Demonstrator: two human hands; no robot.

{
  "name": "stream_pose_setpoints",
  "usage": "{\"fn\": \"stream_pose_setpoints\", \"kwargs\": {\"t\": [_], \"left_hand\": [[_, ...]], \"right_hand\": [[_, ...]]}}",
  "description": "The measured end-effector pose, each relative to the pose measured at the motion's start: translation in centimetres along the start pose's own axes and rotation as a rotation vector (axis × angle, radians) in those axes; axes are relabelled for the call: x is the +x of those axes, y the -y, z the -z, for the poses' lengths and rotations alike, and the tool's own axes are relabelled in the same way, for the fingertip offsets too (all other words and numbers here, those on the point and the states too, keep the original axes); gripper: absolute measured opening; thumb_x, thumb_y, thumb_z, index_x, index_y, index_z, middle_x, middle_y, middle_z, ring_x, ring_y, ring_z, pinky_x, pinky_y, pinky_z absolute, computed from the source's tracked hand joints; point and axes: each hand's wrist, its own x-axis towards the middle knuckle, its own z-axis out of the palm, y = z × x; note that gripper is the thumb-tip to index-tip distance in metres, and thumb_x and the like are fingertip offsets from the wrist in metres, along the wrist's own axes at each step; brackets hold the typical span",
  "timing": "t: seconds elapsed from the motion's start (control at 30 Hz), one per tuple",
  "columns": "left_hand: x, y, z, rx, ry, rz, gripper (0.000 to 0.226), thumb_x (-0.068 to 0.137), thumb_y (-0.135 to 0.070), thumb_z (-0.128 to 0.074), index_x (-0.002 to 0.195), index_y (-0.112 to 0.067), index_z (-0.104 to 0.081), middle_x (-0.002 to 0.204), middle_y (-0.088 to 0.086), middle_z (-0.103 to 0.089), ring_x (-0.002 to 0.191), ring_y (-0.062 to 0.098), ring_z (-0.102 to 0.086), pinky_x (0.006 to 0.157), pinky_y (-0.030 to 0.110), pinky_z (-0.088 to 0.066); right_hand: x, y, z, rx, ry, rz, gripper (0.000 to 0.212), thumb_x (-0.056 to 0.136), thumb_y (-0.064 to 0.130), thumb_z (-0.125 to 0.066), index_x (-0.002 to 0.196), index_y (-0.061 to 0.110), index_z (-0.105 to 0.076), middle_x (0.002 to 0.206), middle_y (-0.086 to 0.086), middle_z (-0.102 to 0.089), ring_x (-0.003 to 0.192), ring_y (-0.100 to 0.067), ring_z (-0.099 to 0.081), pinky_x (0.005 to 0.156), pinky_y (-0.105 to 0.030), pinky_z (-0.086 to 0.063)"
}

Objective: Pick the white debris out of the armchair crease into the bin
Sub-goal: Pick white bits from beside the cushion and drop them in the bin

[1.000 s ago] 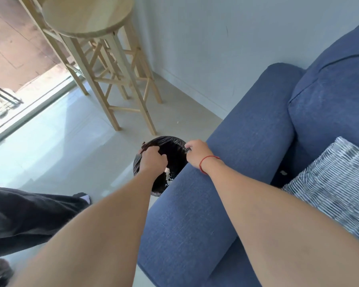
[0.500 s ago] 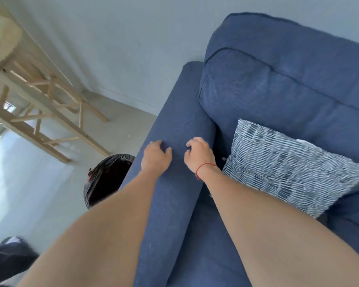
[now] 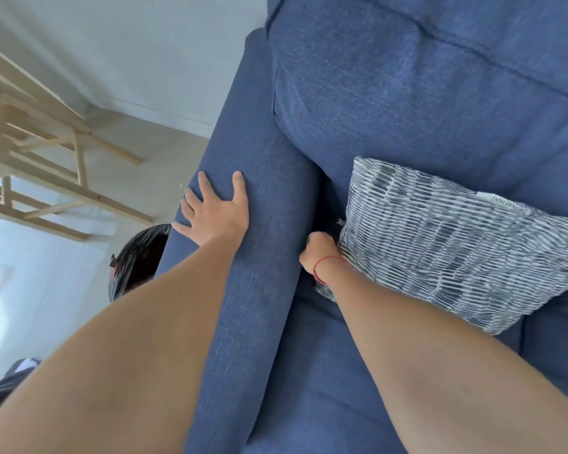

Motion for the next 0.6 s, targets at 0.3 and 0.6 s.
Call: {"fn": "stream_pose_setpoints", "kwargs": {"t": [0.3, 0.6], "left_hand": [[0.9, 0.1, -2.0, 0.021, -0.19, -0.013, 0.078, 0.082, -0.077, -0.02, 0.15, -0.038, -0.021, 0.155, 0.001, -0.031, 0.145, 0.022, -0.024, 0.118, 0.052, -0.009], [1.3, 0.0, -2.3, 0.019, -0.194, -0.002, 0.076, 0.084, -0.074, -0.023, 0.151, -0.039, -0.018, 0.158, 0.0, -0.025, 0.146, 0.021, -0.021, 0.12, 0.05, -0.007]], "right_hand": [[5.7, -1.2, -2.8, -0.571, 0.343, 0.16, 0.046, 0.093, 0.009, -0.049, 0.139, 0.005, -0.045, 0.145, -0.015, -0.045, 0.135, -0.034, -0.041, 0.111, -0.04, -0.039], [8.1, -0.9, -3.1, -0.757, 0.496, 0.133, 0.059, 0.093, 0.018, -0.044, 0.151, 0.013, -0.029, 0.159, -0.009, -0.027, 0.145, -0.031, -0.028, 0.115, -0.043, -0.027]]}}
